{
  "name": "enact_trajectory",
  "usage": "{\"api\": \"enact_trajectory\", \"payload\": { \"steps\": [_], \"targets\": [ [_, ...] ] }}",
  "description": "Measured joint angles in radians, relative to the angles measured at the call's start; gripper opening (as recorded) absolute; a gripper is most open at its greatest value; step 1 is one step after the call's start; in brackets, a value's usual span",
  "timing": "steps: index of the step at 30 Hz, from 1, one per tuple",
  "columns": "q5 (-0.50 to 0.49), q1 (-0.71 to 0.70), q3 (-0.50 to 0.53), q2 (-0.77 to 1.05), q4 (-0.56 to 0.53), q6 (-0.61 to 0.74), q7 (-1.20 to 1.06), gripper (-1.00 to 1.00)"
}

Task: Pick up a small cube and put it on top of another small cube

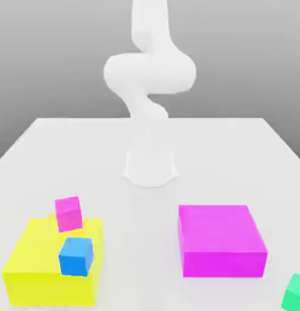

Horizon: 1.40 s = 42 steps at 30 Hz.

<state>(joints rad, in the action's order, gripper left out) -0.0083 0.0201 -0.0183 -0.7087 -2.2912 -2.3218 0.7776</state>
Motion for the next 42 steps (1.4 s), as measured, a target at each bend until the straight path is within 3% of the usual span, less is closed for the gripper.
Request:
{"api": "enact_trajectory", "payload": {
  "steps": [19,30,34,35,42],
  "targets": [
    [-0.094,0.159,-0.155,0.695,0.067,-0.166,-0.148,0.00],
    [-0.170,0.263,-0.211,1.097,0.107,-0.259,-0.218,0.00],
    [-0.214,0.302,-0.180,1.242,0.135,-0.350,-0.197,0.00],
    [-0.224,0.310,-0.170,1.272,0.142,-0.373,-0.191,-1.00],
    [-0.225,0.312,-0.169,1.276,0.143,-0.375,-0.190,-1.00]
  ]
}}
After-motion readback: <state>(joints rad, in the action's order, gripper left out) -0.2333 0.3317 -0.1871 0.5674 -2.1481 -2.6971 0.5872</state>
